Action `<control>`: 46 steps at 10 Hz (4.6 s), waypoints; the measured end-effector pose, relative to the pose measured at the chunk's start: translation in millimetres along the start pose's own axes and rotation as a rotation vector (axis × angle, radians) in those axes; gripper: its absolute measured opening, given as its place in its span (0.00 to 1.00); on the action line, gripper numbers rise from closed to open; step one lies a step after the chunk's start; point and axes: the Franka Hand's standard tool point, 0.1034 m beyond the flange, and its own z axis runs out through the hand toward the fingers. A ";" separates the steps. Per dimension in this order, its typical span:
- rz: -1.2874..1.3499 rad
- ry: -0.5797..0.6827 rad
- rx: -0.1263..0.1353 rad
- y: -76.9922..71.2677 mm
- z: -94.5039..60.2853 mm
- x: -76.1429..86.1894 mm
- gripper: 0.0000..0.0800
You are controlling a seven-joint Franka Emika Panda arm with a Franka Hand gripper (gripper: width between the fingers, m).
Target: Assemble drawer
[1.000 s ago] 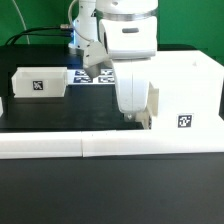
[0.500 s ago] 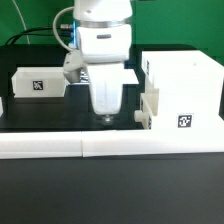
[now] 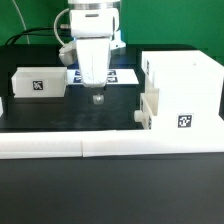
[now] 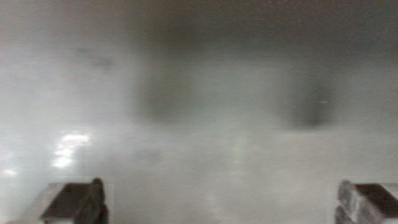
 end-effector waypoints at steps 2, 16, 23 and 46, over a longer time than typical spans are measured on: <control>0.013 0.000 0.001 0.2 0.9 0.2 0.81; 1.074 0.054 -0.129 -36.5 -20.7 -46.3 0.81; 1.356 -0.012 -0.016 -51.2 -30.3 -40.6 0.81; 1.292 -0.050 -0.029 -128.7 9.5 -73.0 0.13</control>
Offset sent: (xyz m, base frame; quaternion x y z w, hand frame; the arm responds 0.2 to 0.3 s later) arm 0.0000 0.0000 0.0000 0.0000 0.0000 0.1938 0.9810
